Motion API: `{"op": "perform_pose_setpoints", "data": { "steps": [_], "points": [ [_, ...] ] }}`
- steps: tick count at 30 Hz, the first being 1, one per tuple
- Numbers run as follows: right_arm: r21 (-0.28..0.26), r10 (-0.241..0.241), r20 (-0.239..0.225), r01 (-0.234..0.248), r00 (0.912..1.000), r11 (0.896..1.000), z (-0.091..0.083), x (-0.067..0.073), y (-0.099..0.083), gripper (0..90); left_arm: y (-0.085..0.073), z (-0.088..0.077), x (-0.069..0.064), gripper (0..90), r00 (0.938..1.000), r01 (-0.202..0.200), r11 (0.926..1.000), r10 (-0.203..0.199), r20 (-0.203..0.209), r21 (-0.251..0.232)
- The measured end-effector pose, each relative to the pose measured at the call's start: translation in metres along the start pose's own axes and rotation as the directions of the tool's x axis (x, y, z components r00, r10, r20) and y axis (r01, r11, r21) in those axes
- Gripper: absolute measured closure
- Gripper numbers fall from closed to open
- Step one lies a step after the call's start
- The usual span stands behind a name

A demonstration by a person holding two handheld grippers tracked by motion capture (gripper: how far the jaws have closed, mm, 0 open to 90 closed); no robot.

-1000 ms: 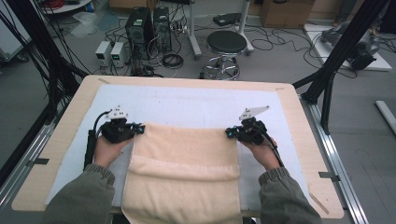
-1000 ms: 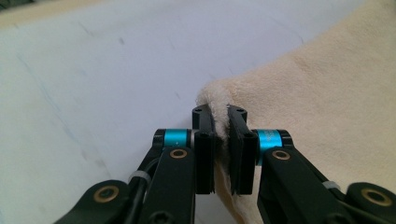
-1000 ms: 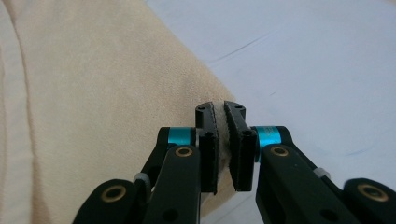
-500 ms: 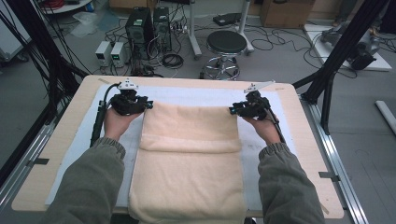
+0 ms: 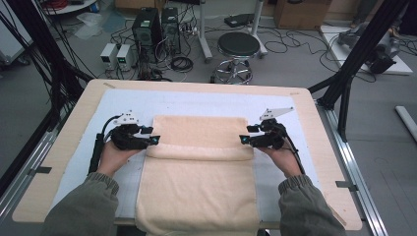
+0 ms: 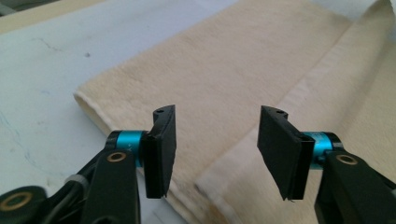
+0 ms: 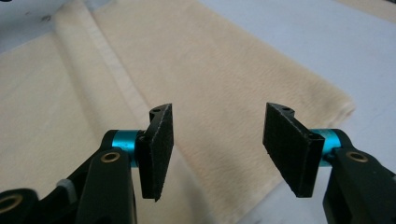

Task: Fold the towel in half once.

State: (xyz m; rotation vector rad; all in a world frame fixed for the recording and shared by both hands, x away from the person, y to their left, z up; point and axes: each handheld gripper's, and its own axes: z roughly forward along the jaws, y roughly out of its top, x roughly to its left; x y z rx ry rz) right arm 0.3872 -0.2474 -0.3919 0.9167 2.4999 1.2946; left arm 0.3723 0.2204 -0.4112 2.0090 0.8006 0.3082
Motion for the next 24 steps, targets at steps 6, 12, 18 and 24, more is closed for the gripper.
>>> {"op": "perform_pose_setpoints", "data": {
  "steps": [6,12,18,24],
  "points": [
    [0.097,-0.016,-0.020,0.017,0.9997,0.995,0.006,0.013,-0.002,38.4,-0.013,-0.005,-0.004,41.5,0.9998,0.007,0.9999,-0.007,0.018,0.013],
    [0.070,-0.048,0.012,0.047,0.9988,0.996,-0.002,0.020,-0.006,40.1,-0.018,-0.009,-0.010,41.1,0.9998,-0.001,1.0000,0.001,0.017,-0.004],
    [0.066,-0.013,0.018,0.012,0.9997,0.998,-0.003,0.022,-0.031,40.1,-0.018,-0.005,-0.014,41.5,0.9998,-0.016,0.9998,0.016,0.012,0.012],
    [0.078,-0.010,-0.003,0.010,0.9999,0.997,0.002,0.020,-0.041,52.6,-0.027,-0.003,-0.014,61.4,0.9998,-0.011,0.9993,0.010,0.017,0.035]
  ]
}}
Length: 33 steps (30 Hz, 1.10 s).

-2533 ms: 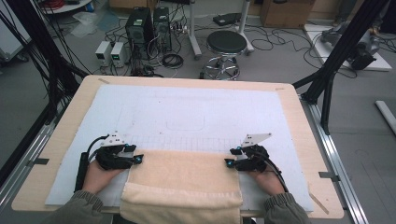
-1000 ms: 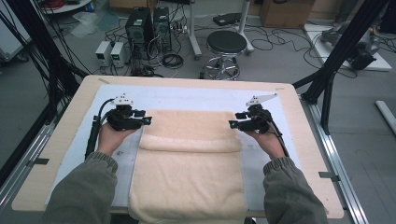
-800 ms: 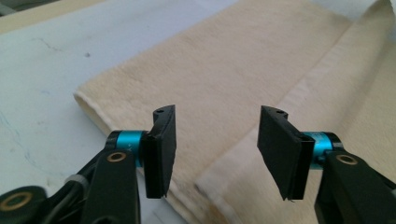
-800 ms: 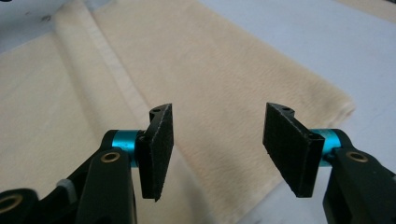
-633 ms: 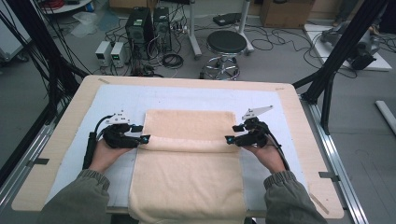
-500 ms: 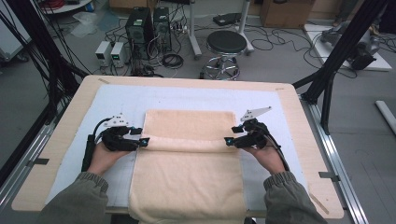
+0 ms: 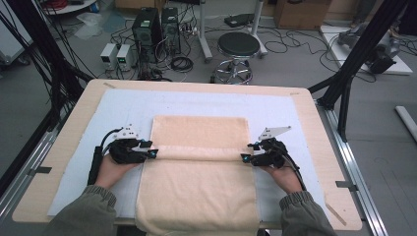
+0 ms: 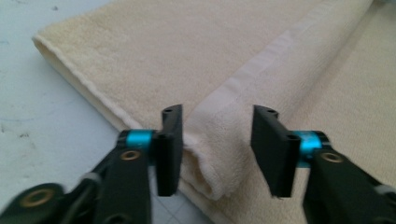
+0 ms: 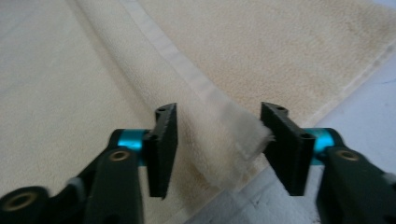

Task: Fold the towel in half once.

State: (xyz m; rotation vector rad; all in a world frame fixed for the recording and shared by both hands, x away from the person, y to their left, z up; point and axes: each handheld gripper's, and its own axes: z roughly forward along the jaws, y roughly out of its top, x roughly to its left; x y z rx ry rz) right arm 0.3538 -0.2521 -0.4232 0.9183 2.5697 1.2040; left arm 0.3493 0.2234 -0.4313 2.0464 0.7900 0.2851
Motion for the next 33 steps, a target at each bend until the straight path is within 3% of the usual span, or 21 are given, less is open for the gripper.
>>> {"op": "perform_pose_setpoints", "data": {
  "steps": [5,11,13,16,19,23,29,33],
  "points": [
    [0.011,-0.023,-0.037,0.023,0.9990,1.000,0.0011,0.0024,0.0000,71.1,-0.0001,-0.0035,-0.0024,83.9,0.9995,-0.015,0.9998,0.015,0.027,-0.011],
    [0.014,-0.024,-0.063,0.025,0.9977,1.000,-0.0004,0.0032,0.0000,81.8,-0.0006,-0.0047,-0.0027,87.2,0.9995,-0.015,0.9998,0.015,0.028,-0.011],
    [0.010,-0.029,-0.066,0.029,0.9974,1.000,-0.0018,0.0033,-0.0004,82.9,-0.0011,-0.0061,-0.0021,83.9,0.9998,-0.006,0.9999,0.006,0.021,-0.015],
    [0.001,-0.026,-0.070,0.026,0.9972,1.000,-0.0031,0.0028,-0.0023,82.7,-0.0013,-0.0061,0.0011,59.3,0.9992,0.027,0.9995,-0.027,-0.029,-0.013],
    [0.004,-0.019,-0.071,0.020,0.9973,1.000,-0.0018,0.0022,-0.0038,80.6,-0.0023,-0.0032,0.0036,49.3,0.9980,0.058,0.9983,-0.059,-0.025,-0.003],
    [0.008,-0.016,-0.079,0.016,0.9967,1.000,0.0000,0.0023,-0.0036,79.2,-0.0030,0.0024,0.0003,53.8,0.9995,0.031,0.9991,-0.031,-0.010,0.030],
    [0.016,-0.013,-0.087,0.014,0.9962,1.000,0.0016,0.0027,-0.0037,81.4,-0.0028,0.0008,-0.0019,79.3,0.9997,0.002,0.9994,-0.003,0.024,0.035],
    [0.016,-0.022,-0.093,0.023,0.9954,1.000,0.0018,0.0036,-0.0035,83.1,-0.0024,-0.0001,-0.0028,85.8,0.9995,-0.015,0.9992,0.014,0.028,0.037]
  ]
}}
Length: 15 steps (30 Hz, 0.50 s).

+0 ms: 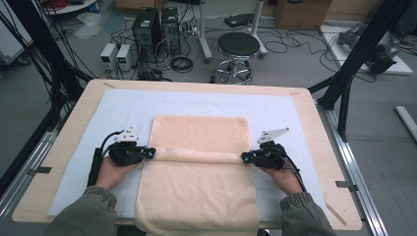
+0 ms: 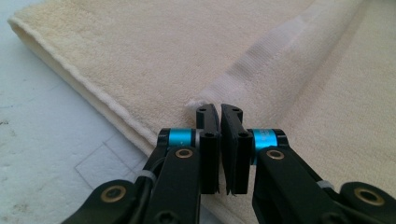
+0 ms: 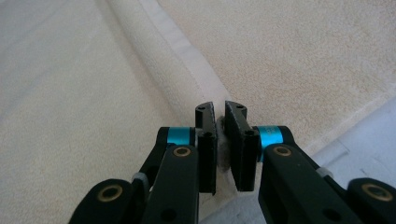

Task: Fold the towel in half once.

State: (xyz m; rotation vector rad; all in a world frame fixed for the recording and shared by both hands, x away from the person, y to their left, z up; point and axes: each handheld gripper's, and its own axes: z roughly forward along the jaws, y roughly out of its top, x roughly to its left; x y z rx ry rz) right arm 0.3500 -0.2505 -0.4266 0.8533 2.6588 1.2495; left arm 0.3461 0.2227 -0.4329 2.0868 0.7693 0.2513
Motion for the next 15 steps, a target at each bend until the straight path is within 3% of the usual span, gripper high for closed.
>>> {"op": "perform_pose_setpoints", "data": {
  "steps": [3,6,9,11,13,15],
  "points": [
    [0.001,0.002,-0.002,-0.002,1.0000,1.000,-0.001,0.001,0.000,83.4,0.000,-0.001,-0.001,80.8,0.9999,0.001,0.9999,-0.001,-0.012,-0.015],
    [0.000,0.001,0.001,-0.001,1.0000,1.000,-0.001,0.000,-0.001,83.3,0.001,0.000,0.001,57.3,0.9988,0.023,0.9995,-0.024,-0.042,-0.019],
    [-0.005,0.005,0.000,-0.005,1.0000,1.000,-0.002,-0.002,-0.003,83.0,0.000,0.003,0.000,50.8,0.9986,0.019,0.9998,-0.019,-0.049,0.003],
    [-0.007,0.014,-0.005,-0.014,0.9999,1.000,-0.001,-0.002,-0.004,82.3,0.000,0.006,-0.001,52.1,0.9989,0.003,0.9999,-0.003,-0.047,0.015],
    [-0.008,0.014,-0.005,-0.014,0.9999,1.000,0.001,-0.002,-0.005,82.3,0.000,0.008,-0.004,60.8,0.9990,-0.026,0.9993,0.027,-0.036,0.027],
    [-0.006,0.014,-0.005,-0.014,0.9999,1.000,0.003,-0.002,-0.006,82.4,0.001,0.010,-0.006,69.1,0.9992,-0.032,0.9990,0.033,-0.023,0.030]
  ]
}}
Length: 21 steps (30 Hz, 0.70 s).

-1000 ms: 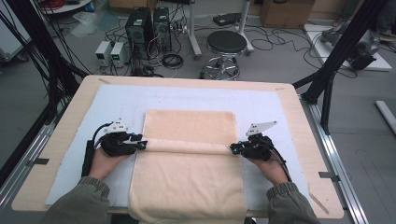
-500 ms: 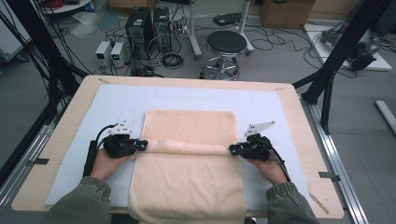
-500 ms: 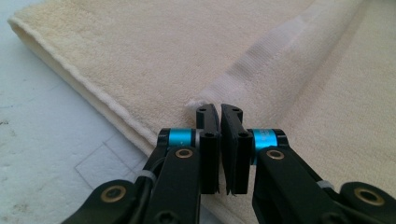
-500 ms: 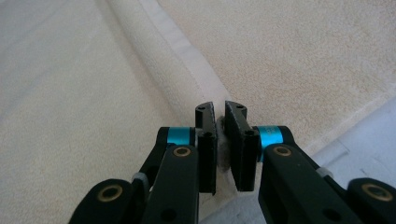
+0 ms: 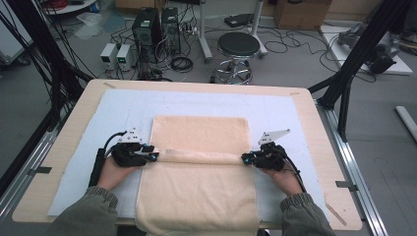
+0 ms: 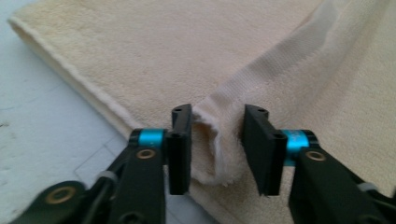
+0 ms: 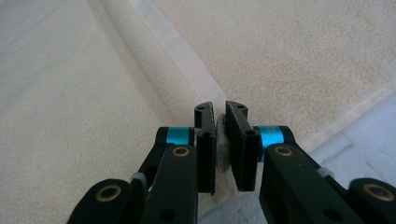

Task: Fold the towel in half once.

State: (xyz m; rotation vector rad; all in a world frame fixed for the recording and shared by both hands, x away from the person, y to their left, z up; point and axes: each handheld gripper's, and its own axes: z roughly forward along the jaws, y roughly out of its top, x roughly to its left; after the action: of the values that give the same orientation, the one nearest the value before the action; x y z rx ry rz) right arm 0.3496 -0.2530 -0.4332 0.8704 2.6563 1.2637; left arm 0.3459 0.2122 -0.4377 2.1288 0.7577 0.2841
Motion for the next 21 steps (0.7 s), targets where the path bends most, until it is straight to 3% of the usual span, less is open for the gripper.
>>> {"op": "perform_pose_setpoints", "data": {
  "steps": [2,5,12,21],
  "points": [
    [0.000,0.003,-0.001,-0.003,1.0000,1.000,0.000,0.000,0.000,82.6,0.001,0.000,-0.002,78.7,0.9999,-0.012,0.9999,0.012,0.004,0.009],
    [-0.003,0.001,-0.002,-0.001,1.0000,1.000,-0.001,0.001,0.000,83.2,0.001,-0.001,-0.002,83.9,0.9999,-0.014,0.9999,0.014,0.010,0.004],
    [-0.029,-0.009,-0.009,0.008,0.9999,1.000,-0.009,0.005,0.002,84.0,0.003,-0.017,0.001,85.1,0.9999,0.013,0.9978,-0.014,-0.004,-0.065],
    [-0.088,-0.034,-0.026,0.032,0.9991,0.996,-0.027,0.017,0.005,84.3,0.003,-0.042,-0.008,85.0,1.0000,0.006,0.9853,-0.006,0.001,-0.171]
  ]
}}
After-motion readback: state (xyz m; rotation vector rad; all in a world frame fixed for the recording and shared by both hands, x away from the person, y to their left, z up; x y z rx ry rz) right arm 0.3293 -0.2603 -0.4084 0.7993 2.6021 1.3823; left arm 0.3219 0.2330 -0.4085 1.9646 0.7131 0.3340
